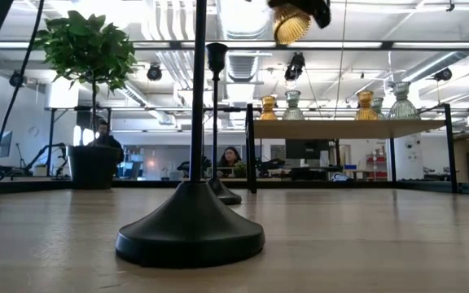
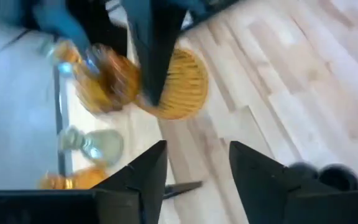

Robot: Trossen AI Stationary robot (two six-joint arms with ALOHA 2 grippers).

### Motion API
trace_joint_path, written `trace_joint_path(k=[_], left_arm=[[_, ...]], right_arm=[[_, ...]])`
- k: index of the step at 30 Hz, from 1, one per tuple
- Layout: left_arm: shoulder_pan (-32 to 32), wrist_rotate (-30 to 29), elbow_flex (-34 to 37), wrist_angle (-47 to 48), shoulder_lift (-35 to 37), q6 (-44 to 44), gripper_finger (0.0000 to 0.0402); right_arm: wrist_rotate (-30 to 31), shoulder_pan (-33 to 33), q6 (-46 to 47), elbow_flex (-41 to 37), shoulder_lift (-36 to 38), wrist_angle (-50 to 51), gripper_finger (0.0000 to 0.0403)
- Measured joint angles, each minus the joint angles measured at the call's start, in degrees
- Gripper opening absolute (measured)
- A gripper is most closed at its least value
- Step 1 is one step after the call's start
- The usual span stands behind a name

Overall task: Pick & Place candle stick holders
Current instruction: Put the orange glass candle holder on the shelf

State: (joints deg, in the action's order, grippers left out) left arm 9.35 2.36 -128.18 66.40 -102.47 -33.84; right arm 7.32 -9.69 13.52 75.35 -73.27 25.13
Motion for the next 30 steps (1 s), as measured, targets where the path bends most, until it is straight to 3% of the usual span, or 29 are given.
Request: trace_joint_path(k=[5,11,17,24,30], left_arm=[[2.0,-0.2,0.9,-3.5,2.4,13.7,0.0184],[2.7,-6.0,7.2,-11.7,6.8,16.4,0.0182],[3.5,-10.4,22.2,-27.8,14.3,17.5,0.0182],[4.8,-12.2,41.7,-51.5,22.7,20.0,0.0183],[4.9,-14.3,53.2,-65.9,27.5,20.3,0.0183]], right_arm=[[9.3,2.7,-4.3,-5.7,1.3,-11.3,0.0115],[14.2,3.5,-6.5,-17.6,1.8,-29.5,0.0115],[19.2,3.5,-6.0,-26.9,1.7,-41.9,0.0115],[24.2,3.3,-8.9,-31.3,1.6,-47.2,0.0115],[28.0,1.7,-10.5,-35.4,0.8,-55.2,0.0115]])
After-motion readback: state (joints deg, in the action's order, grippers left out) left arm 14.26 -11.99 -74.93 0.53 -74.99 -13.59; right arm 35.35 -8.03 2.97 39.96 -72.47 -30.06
